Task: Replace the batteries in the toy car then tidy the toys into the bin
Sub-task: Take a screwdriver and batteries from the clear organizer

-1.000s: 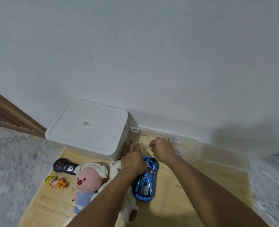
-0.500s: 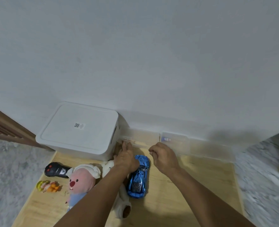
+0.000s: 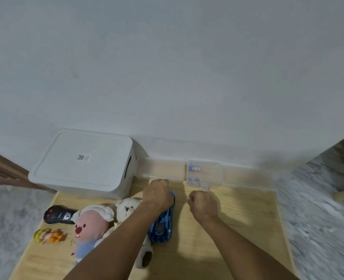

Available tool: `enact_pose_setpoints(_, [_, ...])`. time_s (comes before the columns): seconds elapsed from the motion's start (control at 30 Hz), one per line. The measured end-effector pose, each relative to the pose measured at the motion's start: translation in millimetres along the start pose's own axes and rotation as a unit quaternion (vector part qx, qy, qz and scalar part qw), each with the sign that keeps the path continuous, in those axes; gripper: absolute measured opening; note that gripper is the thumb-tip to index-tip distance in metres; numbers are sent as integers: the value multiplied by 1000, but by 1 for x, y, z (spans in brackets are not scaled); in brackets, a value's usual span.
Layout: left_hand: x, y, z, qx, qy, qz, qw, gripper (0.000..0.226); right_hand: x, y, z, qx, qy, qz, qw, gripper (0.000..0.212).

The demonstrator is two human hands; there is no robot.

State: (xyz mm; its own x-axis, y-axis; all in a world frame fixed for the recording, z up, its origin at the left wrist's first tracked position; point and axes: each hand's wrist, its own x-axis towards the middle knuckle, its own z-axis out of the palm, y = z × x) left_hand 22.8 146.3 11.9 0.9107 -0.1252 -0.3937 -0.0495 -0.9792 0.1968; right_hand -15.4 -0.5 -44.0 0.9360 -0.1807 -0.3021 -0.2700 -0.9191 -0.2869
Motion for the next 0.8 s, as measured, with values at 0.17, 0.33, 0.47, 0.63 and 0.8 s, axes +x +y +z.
enact_pose_setpoints(0.17, [-3,24,5,-84,-18,68,994,42,-2,18,-10,248,10,196,949,14])
enact_pose_setpoints(0.33, [-9,47,8,-80,-6,143,986,41,1,29,-33,604,-23,306,735,13])
enact_pose_setpoints(0.47, [-6,48,23,-74,22,158,984,52,4,27,-55,651,-33,276,706,23])
enact_pose_setpoints(0.63, [-6,49,33,-13,74,167,983,70,14,27,-60,654,-13,258,711,22])
enact_pose_setpoints(0.8, [-3,47,42,39,45,150,987,73,25,29,-49,583,90,195,783,26])
